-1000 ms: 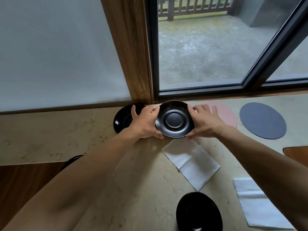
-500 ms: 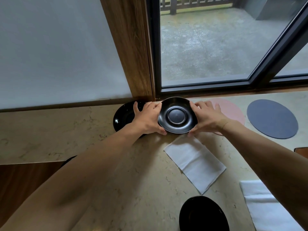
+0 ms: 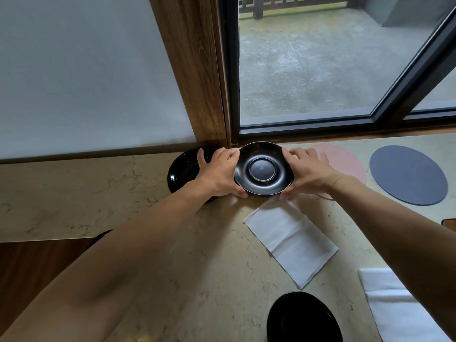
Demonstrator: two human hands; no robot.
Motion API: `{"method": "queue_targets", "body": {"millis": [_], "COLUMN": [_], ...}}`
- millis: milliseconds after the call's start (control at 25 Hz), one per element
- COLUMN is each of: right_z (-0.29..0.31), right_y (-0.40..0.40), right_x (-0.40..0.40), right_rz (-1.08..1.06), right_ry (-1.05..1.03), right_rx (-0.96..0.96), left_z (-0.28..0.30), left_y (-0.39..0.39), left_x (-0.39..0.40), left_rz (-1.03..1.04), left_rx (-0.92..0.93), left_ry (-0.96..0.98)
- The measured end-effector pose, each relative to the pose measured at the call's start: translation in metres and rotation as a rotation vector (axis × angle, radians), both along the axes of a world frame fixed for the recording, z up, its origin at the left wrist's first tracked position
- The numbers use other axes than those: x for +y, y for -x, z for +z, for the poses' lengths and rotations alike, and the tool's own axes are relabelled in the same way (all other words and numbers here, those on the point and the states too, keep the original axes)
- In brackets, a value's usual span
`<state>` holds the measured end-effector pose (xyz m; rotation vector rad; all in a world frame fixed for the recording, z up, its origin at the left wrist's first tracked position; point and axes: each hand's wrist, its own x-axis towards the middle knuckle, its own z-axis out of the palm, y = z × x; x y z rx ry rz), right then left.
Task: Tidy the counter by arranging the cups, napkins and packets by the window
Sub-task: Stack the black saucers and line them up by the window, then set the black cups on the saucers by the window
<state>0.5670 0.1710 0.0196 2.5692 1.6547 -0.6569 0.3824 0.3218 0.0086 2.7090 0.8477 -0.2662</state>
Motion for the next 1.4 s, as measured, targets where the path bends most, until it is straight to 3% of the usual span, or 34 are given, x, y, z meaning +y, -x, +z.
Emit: {"method": "queue_targets", "body": {"millis": [280, 520, 1000, 1400], "right_z": [0.005, 0.017, 0.064, 0.073], "right_y": [0.007, 0.036, 0.196, 0.31], "right_x": [-0.009, -0.039, -0.105, -0.114], "right_rz": [-0.068, -0.09, -0.111, -0.088], "right_ry": [-0.035, -0.176, -0.516, -0.466], "right_rx": [0.05, 0.055, 0.11, 0.232], "left_z": [0.008, 0.031, 0.086, 0.08], "left_y": [0.007, 0.047, 0.269, 0.381], "left_x": [0.001, -0.011, -0.055, -0.081], "left_rz": [0.006, 0.028, 0.167, 0.354], "left_rx": [-0.003, -0.175, -0.303, -0.331], "left_ry": [0.012, 0.01, -0.029, 0.023]}}
